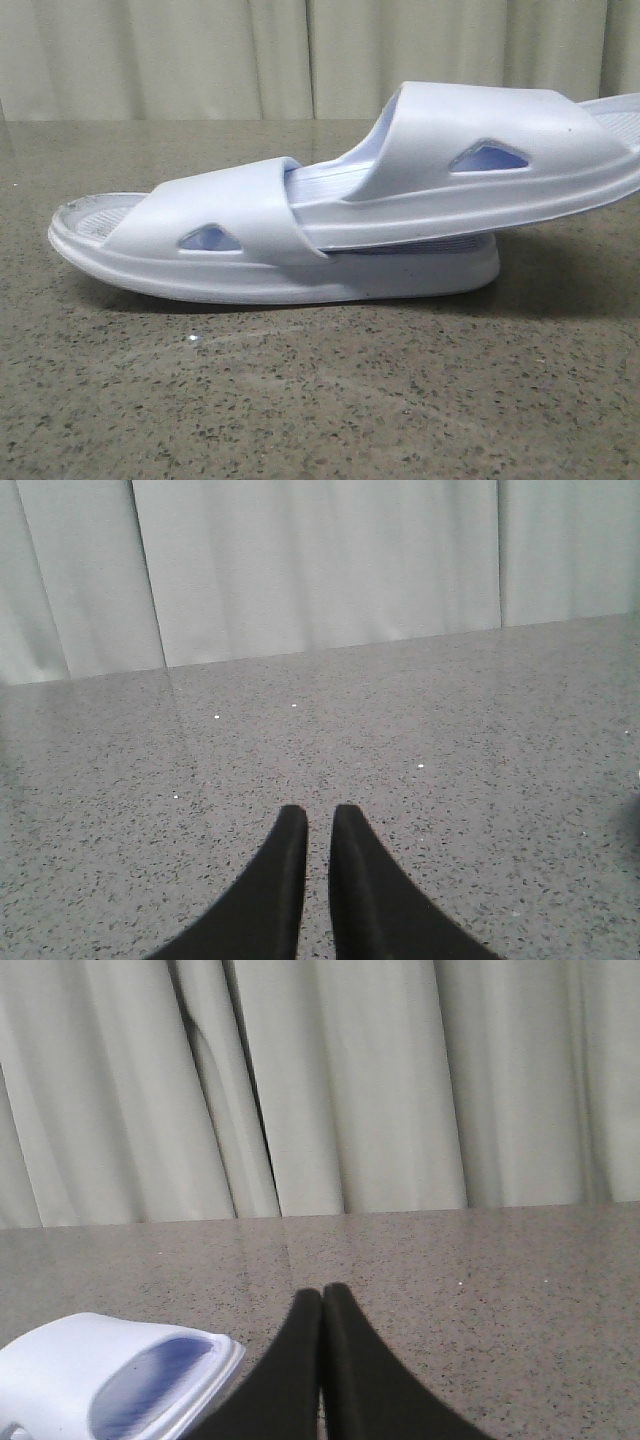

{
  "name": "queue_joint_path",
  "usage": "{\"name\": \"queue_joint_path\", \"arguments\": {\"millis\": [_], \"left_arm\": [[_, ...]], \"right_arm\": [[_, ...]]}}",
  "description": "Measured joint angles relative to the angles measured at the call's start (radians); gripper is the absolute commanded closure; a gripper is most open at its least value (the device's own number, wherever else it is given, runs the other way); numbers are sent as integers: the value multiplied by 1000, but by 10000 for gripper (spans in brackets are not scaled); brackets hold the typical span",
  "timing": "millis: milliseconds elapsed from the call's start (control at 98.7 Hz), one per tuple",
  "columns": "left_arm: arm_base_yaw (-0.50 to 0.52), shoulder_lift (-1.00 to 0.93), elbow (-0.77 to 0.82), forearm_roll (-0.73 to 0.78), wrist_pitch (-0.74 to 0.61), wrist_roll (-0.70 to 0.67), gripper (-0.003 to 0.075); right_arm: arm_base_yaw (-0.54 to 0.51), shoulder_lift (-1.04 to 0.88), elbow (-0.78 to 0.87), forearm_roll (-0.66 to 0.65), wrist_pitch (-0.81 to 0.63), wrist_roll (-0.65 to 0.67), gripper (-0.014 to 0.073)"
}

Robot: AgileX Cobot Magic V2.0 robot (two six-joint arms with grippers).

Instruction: Insert blue slippers together front up

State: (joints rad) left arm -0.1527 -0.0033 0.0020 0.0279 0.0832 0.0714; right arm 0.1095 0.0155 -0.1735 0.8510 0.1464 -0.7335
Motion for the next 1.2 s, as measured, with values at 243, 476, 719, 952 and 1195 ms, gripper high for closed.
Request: {"name": "queue_joint_path", "arguments": {"millis": [243, 476, 719, 952, 1195], "left_arm": [[0, 0, 0, 0, 0, 0, 704], [0, 0, 0, 0, 0, 0, 704], [0, 0, 0, 0, 0, 0, 704], [0, 0, 0, 0, 0, 0, 704], [0, 0, 0, 0, 0, 0, 704]], "right_arm": [[0, 0, 0, -36, 0, 0, 701], [0, 0, 4, -351, 2, 225, 701], [0, -7, 97, -729, 8, 636, 701], [0, -25, 183, -785, -40, 721, 701], [0, -25, 183, -825, -81, 766, 701]]}}
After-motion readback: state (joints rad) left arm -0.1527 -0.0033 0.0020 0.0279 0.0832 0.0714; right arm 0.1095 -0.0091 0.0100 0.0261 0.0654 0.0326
